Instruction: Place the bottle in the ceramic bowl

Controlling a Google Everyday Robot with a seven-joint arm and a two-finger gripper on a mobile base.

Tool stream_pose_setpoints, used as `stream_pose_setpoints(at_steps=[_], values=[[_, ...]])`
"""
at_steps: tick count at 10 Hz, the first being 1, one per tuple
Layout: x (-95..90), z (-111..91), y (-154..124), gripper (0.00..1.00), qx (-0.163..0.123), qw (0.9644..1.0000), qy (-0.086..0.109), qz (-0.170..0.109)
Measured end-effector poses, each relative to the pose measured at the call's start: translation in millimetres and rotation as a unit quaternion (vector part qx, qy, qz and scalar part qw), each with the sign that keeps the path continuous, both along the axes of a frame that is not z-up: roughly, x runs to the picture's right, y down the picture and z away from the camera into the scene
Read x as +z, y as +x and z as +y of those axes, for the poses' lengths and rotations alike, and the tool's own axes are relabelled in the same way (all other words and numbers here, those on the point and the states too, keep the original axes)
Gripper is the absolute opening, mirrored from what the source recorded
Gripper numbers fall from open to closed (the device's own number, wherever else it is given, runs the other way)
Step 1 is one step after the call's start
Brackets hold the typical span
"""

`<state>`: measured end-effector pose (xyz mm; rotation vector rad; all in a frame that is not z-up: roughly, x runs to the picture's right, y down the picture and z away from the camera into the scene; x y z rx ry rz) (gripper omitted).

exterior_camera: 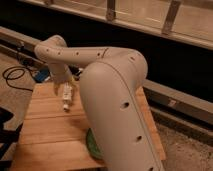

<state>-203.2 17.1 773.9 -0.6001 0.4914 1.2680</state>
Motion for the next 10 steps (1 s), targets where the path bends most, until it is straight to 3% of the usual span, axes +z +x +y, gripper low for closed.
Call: stream_pose_setpoints(at_steps=[2, 4, 10], values=[[0.8, 16.4, 17.6, 0.65, 0.002, 1.0, 0.001, 0.0], [5.2, 31.4, 18.2, 0.65, 0.0, 1.0, -0.002, -0.007], [36.8, 34.8, -35.9, 0.65, -0.029, 0.9984, -0.018, -0.044]])
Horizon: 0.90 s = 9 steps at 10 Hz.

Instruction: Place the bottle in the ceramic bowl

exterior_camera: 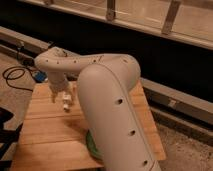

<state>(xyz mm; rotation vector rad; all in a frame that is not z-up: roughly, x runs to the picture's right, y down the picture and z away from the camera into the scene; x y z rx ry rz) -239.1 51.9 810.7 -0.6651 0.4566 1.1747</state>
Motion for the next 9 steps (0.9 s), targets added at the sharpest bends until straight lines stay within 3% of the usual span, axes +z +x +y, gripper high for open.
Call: stream_pose_setpoints(at_steps=[2, 9], values=[[17.1, 5.7, 1.0, 0.65, 0.0, 0.9999, -0.013, 0.0], [52.8, 35.7, 28.7, 0.65, 0.051, 0.9965, -0.065, 0.011]])
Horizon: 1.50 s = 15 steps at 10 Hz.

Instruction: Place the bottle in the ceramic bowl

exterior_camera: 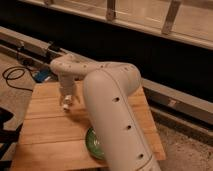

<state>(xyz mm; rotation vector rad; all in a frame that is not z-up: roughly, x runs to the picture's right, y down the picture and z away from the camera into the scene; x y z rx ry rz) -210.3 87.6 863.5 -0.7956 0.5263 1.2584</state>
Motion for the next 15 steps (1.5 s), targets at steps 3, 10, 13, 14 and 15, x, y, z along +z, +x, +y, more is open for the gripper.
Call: stream_pose_setpoints(at_steps=[3, 10, 13, 14, 15], values=[[15.0, 15.1, -10.9, 0.65, 0.004, 0.9996, -0.023, -0.016], [37.9, 19.6, -39.9, 0.65, -0.001, 0.9978, -0.053, -0.04], [41.4, 15.3, -36.6, 0.45, 0.004, 0.9981, -0.051, -0.035], [40.6, 14.7, -34.3, 0.36, 0.006, 0.9981, -0.051, -0.033], [40.0, 14.6, -30.7, 0.25, 0.007, 0.9981, -0.052, -0.032]])
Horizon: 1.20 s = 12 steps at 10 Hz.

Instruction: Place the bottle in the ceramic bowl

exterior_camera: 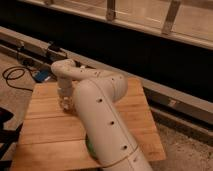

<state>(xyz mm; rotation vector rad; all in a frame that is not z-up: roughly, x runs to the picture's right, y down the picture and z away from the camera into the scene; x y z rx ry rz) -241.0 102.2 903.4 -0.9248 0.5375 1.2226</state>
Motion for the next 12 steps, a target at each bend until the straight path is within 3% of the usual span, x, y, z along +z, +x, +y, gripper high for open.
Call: stream_pose_setpoints(at_steps=[3, 6, 9, 11, 12], values=[[-2.9, 7.0, -1.5, 0.01, -0.005, 0.9999, -0.008, -0.005], [-7.4, 6.9, 3.3, 0.0, -0.01, 0.9999, -0.006, -0.006], [-37.8, -20.7, 16.9, 0.0, -0.021, 0.9992, 0.034, 0.002], [-77.2, -48.0, 29.6, 0.0, -0.039, 0.9966, 0.072, -0.006], [-101.0, -62.0, 42.5, 0.0, -0.058, 0.9936, 0.095, -0.018]])
